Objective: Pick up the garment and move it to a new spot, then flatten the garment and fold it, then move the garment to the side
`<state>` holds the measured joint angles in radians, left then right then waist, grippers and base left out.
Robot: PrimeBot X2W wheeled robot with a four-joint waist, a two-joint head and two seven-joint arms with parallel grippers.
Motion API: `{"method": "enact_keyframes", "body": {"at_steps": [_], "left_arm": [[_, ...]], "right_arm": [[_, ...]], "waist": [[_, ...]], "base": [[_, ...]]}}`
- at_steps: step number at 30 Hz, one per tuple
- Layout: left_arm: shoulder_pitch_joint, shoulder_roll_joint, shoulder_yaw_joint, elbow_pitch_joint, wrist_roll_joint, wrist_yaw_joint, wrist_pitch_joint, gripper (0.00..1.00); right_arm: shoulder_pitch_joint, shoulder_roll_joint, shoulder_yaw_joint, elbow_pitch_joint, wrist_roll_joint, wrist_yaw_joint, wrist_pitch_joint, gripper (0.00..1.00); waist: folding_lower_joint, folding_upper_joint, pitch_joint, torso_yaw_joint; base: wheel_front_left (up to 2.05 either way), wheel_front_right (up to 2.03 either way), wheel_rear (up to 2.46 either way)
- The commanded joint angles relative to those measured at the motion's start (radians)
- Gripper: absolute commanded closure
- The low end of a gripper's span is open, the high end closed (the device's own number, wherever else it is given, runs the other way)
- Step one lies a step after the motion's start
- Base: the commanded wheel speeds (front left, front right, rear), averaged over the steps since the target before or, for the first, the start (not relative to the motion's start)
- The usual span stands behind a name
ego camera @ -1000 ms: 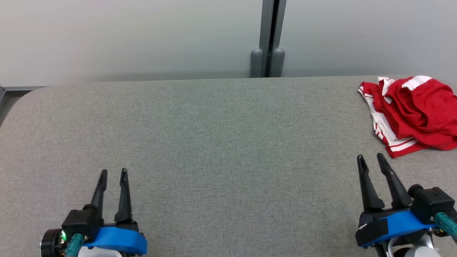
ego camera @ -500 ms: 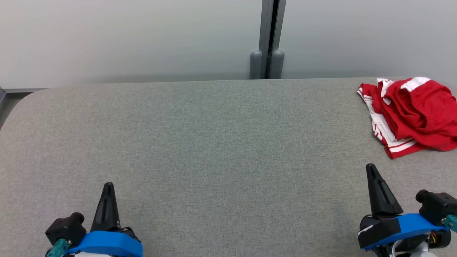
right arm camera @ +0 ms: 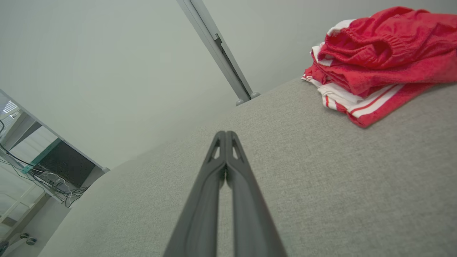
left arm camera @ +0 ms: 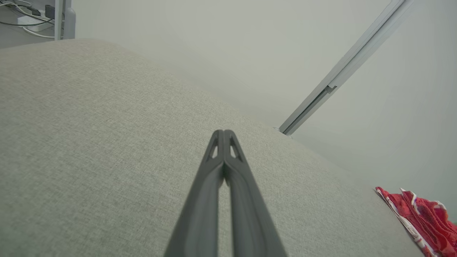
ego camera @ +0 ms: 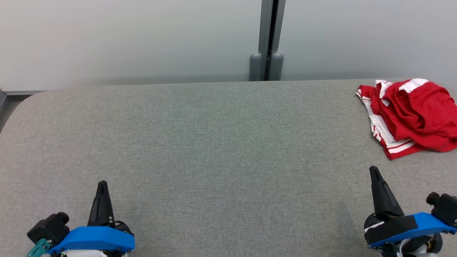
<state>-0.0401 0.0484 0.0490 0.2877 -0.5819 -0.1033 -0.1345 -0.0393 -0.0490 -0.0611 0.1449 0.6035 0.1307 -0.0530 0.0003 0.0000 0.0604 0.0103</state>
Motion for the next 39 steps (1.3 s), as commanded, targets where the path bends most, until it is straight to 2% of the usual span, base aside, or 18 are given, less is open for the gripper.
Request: {"method": "enact_keyframes", "body": {"at_steps": [1, 11, 39], "left_arm": [[-0.025, 0.002, 0.005, -0.017, -0.037, -0.004, 0.007, 1.0], [-0.034, 0.002, 0.015, -0.022, -0.186, -0.008, 0.043, 1.0], [-0.051, 0.002, 0.035, -0.032, -0.522, -0.017, 0.125, 1.0]], "right_arm": [[-0.027, -0.006, -0.005, -0.008, 0.038, 0.0, 0.005, 1.0], [-0.035, -0.007, -0.011, 0.008, 0.185, 0.0, 0.029, 1.0], [-0.051, -0.007, -0.026, 0.044, 0.514, 0.0, 0.083, 1.0]], "waist": [[-0.0001, 0.0, -0.001, 0.0], [-0.0001, 0.0, -0.007, -0.001], [-0.0002, 0.0, -0.022, -0.004]], "base": [[0.0, 0.0, 0.0], [0.0, 0.0, 0.0], [0.0, 0.0, 0.0]]}}
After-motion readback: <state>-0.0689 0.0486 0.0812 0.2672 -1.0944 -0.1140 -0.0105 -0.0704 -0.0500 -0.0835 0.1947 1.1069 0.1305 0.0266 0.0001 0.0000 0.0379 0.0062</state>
